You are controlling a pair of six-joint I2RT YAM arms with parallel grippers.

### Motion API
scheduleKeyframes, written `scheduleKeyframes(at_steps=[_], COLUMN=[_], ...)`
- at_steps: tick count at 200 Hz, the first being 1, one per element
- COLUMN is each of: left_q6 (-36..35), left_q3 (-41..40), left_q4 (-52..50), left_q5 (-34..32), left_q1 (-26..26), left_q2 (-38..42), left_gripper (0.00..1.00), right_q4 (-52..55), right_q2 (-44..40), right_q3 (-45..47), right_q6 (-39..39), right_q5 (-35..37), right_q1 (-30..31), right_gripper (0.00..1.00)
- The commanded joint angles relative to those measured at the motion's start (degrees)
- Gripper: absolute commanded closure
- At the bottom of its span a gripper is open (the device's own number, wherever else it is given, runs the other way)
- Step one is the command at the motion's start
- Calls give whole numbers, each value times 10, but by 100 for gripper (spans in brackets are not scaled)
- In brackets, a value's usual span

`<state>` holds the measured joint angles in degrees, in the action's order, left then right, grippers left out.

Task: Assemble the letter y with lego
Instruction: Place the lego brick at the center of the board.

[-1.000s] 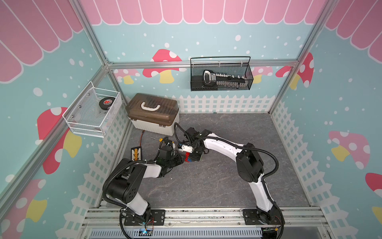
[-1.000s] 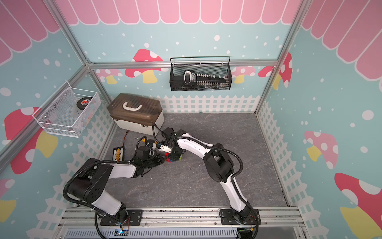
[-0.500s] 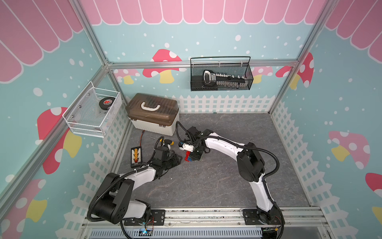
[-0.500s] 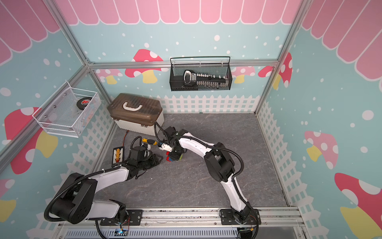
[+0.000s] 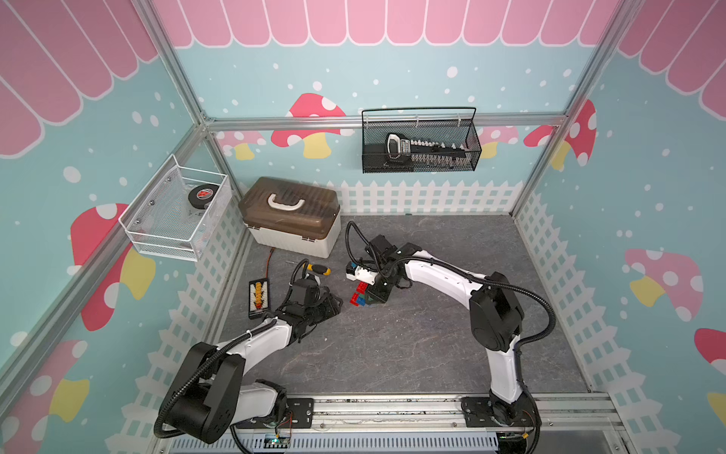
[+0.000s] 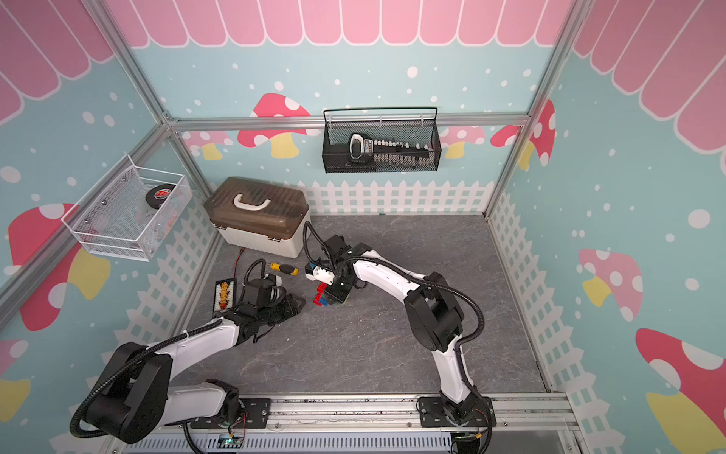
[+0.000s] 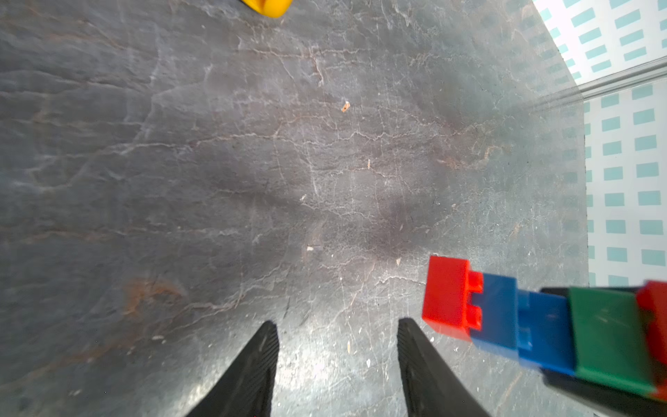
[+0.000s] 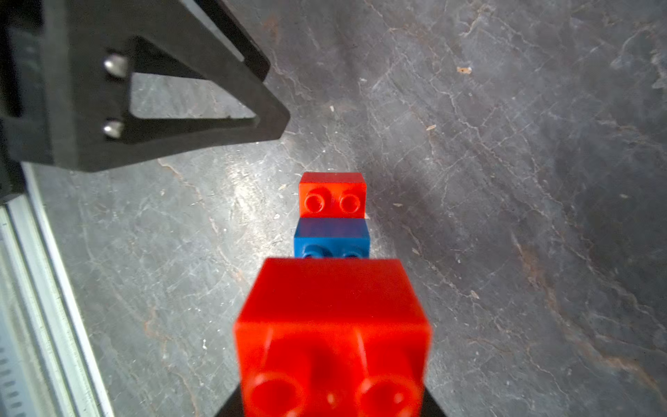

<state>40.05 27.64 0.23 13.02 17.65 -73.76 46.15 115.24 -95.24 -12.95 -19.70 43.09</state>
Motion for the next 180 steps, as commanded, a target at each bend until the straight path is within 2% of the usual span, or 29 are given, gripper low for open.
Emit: scheduleKeyframes(at_steps=[1,74,135,180], left_q6=[-3,-4,-5,-7], left_q3=[7,9,10,9], left_q4=[-21,-34,-37,-39], left_q5=[-15,-16,-18,-20], left_q1=[-4,-5,-5,-5], left_q2=[21,36,35,35], left_gripper=[45,45,45,45], right_q4=[-23,-93,-135,-146], right_q2=[-30,-45,-14,1], right_q3=[31,137,170,174], right_q6=[8,40,56,61], right_q5=[-82,-241,-285,-293], right_q1=[-8,-15,-19,-24], right_gripper=[79,78,75,73])
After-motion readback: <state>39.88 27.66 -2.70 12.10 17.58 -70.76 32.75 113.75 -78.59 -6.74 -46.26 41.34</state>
